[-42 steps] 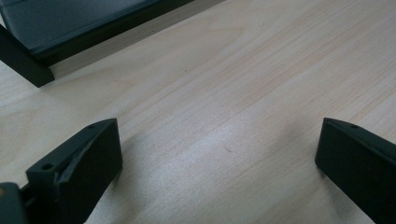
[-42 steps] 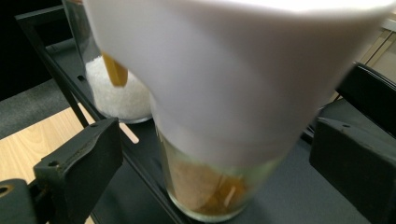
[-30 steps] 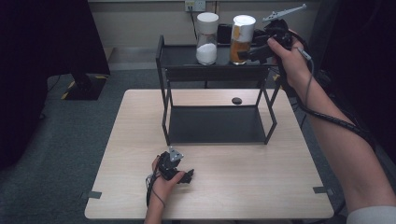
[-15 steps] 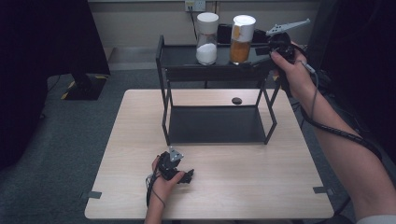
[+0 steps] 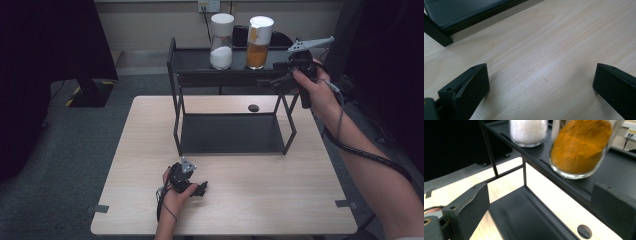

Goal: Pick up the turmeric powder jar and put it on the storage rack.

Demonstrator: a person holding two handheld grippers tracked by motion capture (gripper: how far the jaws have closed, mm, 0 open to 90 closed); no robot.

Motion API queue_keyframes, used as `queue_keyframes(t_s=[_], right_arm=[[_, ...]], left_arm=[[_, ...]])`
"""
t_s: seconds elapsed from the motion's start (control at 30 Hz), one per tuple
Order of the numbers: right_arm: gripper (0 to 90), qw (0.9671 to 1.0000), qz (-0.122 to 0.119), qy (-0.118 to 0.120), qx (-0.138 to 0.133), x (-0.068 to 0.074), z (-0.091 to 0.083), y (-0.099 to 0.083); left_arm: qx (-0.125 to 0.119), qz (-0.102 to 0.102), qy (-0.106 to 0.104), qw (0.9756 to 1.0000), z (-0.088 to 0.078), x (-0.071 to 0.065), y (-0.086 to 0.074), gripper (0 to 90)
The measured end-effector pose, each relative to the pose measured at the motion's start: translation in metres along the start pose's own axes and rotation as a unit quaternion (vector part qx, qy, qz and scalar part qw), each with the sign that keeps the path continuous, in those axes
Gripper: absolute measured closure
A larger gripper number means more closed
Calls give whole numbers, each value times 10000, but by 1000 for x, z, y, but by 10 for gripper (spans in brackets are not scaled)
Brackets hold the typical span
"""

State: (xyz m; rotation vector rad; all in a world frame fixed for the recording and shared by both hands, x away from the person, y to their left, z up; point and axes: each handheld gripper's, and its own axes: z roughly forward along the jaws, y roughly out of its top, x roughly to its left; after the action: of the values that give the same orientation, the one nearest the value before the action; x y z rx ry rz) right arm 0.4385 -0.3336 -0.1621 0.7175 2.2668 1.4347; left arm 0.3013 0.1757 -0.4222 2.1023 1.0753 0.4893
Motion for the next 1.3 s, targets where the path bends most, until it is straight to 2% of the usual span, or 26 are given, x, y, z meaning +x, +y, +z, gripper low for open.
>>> queue_keyframes(t_s=[0.2,0.43,1.3], right_arm=[[17,9999,-6,131,-37,2,0,-13],[13,9995,114,256,-156,1,1,-35],[16,9986,278,456,42,2,14,-97]], left_arm=[[4,15,4,10000,0,0,0,0],[7,19,4,10000,0,0,0,0],[6,16,3,10000,0,0,0,0]])
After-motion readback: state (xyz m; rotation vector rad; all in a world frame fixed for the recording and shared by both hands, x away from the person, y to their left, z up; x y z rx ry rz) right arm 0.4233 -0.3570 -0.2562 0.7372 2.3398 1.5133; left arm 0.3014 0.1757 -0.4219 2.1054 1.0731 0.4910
